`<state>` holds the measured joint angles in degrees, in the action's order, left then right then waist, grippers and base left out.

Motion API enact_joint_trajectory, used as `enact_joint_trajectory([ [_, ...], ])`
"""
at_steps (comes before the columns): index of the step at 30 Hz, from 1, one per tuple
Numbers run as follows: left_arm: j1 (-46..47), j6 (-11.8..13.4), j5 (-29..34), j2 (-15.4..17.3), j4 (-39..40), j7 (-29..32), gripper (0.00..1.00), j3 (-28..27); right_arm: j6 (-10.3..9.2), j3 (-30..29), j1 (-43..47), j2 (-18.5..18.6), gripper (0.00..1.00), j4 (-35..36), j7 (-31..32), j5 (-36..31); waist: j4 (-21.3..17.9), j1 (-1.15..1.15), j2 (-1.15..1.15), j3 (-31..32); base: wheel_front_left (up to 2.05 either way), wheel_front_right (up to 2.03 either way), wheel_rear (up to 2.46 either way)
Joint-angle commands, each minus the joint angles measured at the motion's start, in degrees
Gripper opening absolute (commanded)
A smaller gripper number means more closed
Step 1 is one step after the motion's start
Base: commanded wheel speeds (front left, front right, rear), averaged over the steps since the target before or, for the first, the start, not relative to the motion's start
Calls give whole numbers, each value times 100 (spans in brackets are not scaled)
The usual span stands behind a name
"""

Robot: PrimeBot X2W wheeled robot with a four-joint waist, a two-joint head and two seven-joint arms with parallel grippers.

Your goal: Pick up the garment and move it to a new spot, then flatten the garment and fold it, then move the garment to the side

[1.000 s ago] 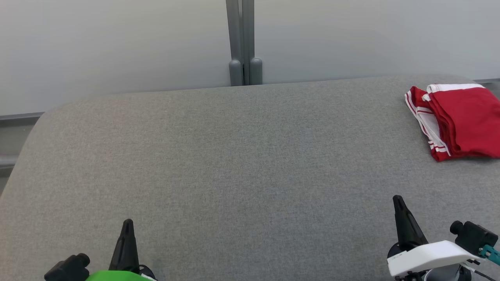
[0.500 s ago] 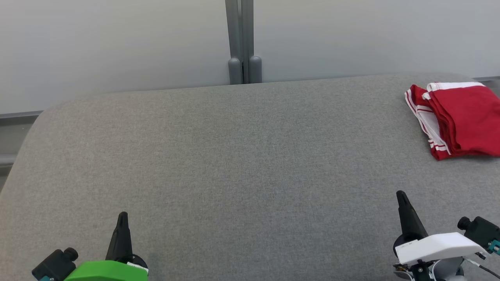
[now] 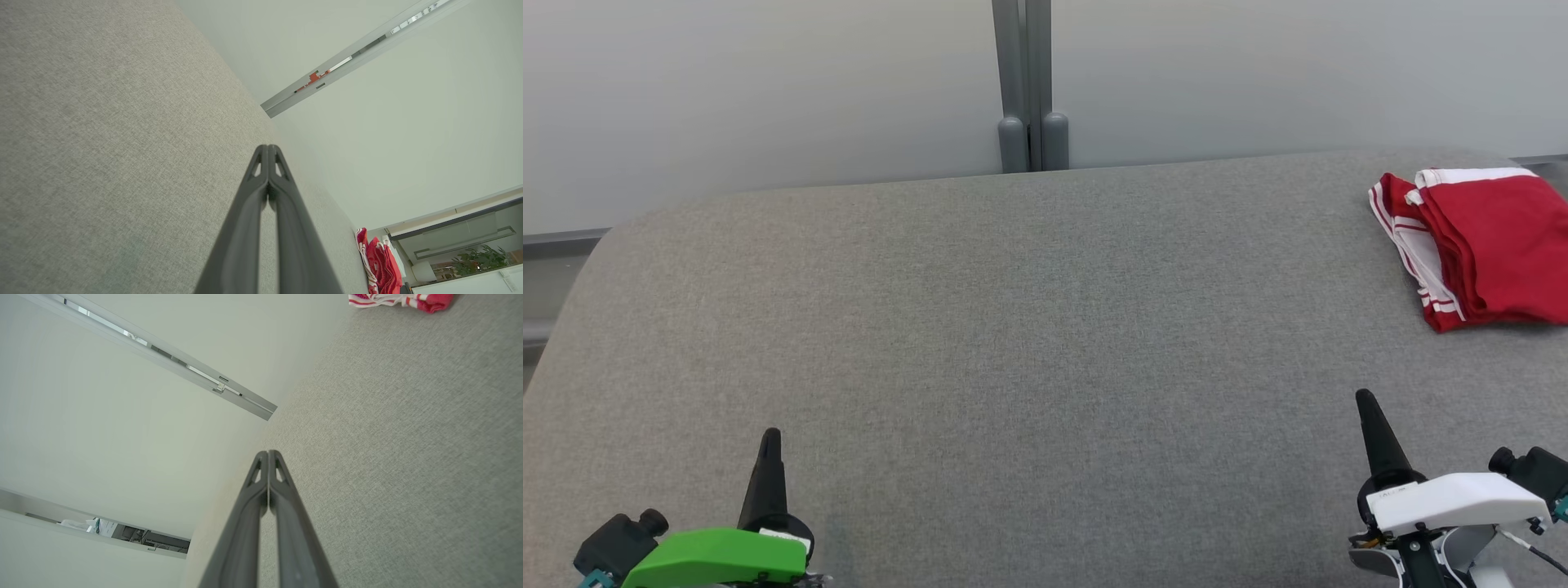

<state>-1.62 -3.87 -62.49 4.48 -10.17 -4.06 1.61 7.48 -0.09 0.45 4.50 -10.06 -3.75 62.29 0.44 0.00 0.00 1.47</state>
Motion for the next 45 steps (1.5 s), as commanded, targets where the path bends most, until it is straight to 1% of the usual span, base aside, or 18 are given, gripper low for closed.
enact_joint_trajectory([
  [1, 161, -48, -173, 57, 23, 41, 0, -52, 2, -30, -151, 34, 0, 22, 44, 157, -1, 0, 0, -3, 0, 0, 0],
  [17, 356, -146, -1103, 59, -96, 285, 0, -205, 2, -151, -308, 27, 0, -103, 287, 1082, -11, 0, 0, -43, 0, 0, 0],
  [45, 650, -294, -2391, 34, -270, 653, 0, -451, 2, -342, -552, -2, 0, -283, 662, 2386, -30, 0, 0, -112, 0, 0, 0],
])
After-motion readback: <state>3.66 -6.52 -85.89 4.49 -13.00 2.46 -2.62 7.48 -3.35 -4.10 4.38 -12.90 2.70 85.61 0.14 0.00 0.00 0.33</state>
